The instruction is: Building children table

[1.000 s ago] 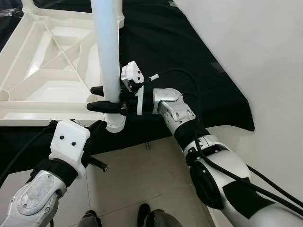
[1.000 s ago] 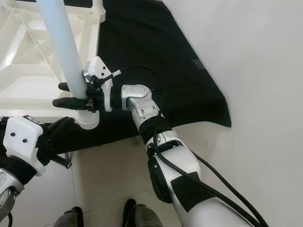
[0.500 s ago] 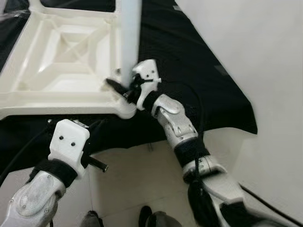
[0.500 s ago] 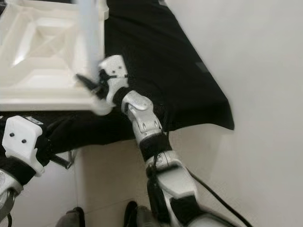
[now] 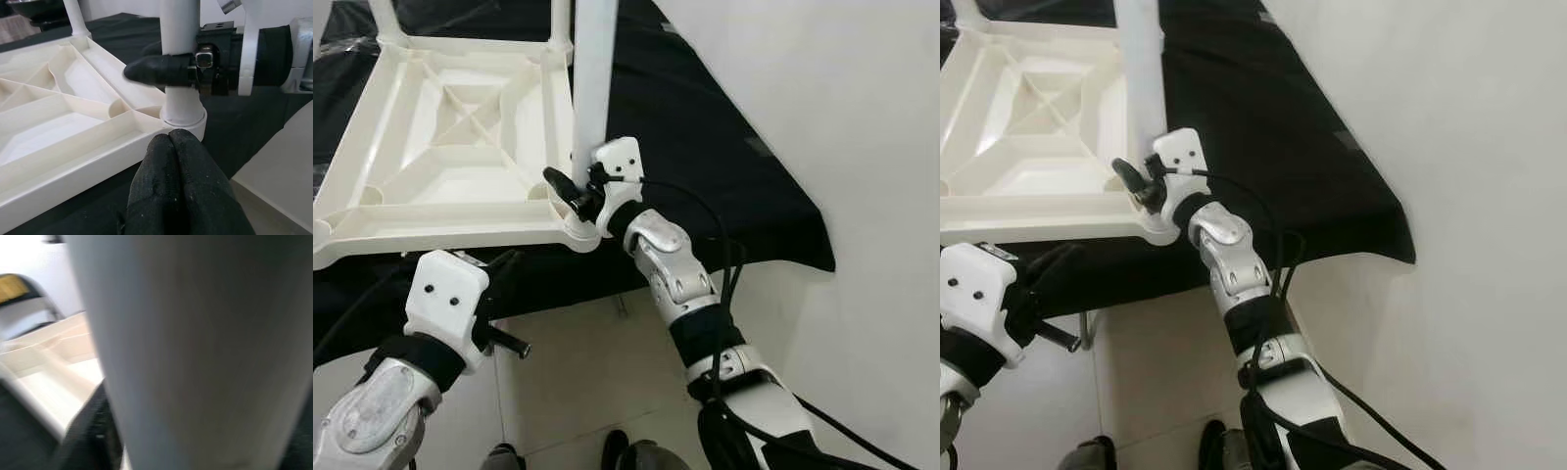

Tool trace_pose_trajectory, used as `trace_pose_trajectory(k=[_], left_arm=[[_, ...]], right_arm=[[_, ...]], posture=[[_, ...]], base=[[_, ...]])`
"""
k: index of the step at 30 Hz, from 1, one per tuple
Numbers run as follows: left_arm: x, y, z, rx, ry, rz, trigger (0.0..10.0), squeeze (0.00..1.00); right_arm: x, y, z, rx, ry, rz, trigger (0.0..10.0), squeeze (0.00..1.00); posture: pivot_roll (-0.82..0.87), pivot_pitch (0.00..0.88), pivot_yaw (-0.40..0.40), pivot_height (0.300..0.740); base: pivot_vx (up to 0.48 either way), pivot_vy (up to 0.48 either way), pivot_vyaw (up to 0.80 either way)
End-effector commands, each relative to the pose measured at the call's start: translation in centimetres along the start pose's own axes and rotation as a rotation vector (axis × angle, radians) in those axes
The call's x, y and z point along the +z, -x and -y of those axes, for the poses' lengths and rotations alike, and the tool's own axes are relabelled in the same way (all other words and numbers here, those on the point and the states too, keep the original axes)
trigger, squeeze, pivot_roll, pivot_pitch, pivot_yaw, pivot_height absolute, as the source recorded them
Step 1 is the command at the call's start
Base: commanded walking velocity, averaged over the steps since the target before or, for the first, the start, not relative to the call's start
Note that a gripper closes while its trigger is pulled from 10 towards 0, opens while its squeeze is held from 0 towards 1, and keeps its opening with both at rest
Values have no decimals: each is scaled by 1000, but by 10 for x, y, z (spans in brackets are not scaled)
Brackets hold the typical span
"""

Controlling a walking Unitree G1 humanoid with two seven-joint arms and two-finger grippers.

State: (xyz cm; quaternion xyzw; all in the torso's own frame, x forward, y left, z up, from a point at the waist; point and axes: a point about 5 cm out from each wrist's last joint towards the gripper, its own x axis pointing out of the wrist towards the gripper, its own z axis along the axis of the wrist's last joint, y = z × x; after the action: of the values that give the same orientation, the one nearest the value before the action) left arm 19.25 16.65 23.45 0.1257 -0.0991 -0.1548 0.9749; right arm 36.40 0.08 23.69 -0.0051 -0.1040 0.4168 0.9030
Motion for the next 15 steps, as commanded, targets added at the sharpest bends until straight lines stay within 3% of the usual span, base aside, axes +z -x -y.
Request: trace_pose_trajectory(k=[1,2,3,4,6,9,15], left_arm=[[-3,1,3,-20,0,-14,10000,0],[-4,2,4,-20,3,-16,10000,0],[-4,2,4,-20,3,-16,10000,0],[-4,2,4,-19,4,-16,10000,0],[-4,2,4,-19,4,-16,10000,0],[-4,2,5,-17,6,-16,10000,0],[-3,3,7,-19,6,-15,10000,0]], right_arm=[[7,-9,-17,168,-8,8,10000,1000],[22,-5,-18,329,28,39,10000,67],[22,-5,-18,329,28,39,10000,67],[25,-3,-17,392,45,41,10000,0],[25,-3,-17,392,45,41,10000,0],[29,-3,-12,587,89,9,10000,0],[30,-5,-8,683,104,-35,10000,0]], posture=[[239,262,-173,740],[247,255,-180,740],[247,255,-180,740],[247,254,-181,740],[247,254,-181,740],[249,259,-183,740],[254,274,-187,740]], base=[[0,0,0],[0,0,0],[0,0,0],[0,0,0],[0,0,0],[0,0,0],[0,0,0]])
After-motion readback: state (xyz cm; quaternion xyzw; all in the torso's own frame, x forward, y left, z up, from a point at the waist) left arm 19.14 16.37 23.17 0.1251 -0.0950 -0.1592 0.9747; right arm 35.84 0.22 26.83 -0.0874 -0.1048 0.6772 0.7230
